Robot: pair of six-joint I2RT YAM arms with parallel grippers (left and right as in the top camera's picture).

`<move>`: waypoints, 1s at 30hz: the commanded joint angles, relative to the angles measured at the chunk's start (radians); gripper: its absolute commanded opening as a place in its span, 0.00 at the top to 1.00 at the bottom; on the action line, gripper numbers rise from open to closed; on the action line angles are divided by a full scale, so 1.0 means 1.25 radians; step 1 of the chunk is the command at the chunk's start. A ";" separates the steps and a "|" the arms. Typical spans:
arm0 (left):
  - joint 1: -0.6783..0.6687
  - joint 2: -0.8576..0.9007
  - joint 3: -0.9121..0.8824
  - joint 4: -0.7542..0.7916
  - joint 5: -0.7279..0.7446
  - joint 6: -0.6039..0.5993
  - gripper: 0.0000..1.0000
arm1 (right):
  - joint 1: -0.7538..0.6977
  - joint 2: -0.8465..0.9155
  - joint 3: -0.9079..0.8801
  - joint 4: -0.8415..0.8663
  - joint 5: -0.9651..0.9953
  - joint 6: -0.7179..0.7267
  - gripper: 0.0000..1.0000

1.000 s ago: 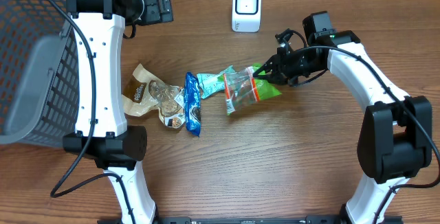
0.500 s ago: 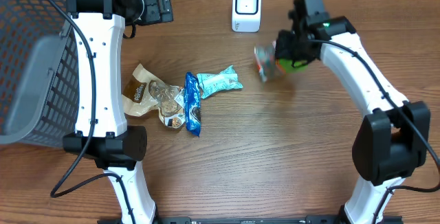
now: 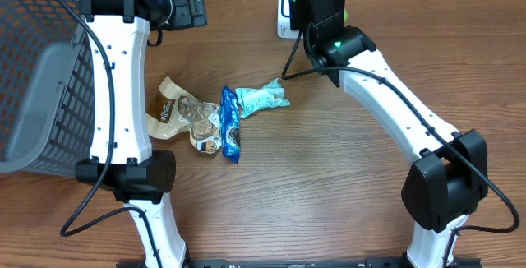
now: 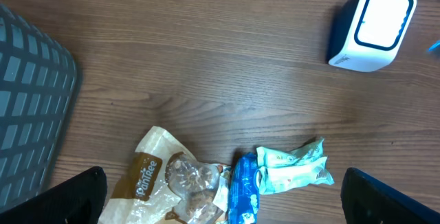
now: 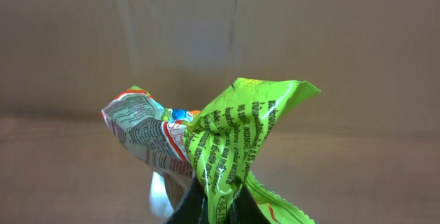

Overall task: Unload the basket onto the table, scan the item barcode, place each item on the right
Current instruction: 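Lift the green bag and carry it toward the white scanner, then hold the green bag in front of the scanner window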

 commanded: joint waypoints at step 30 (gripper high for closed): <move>-0.001 0.000 0.009 0.000 -0.007 0.001 0.00 | 0.018 0.168 0.018 0.405 0.087 -0.644 0.96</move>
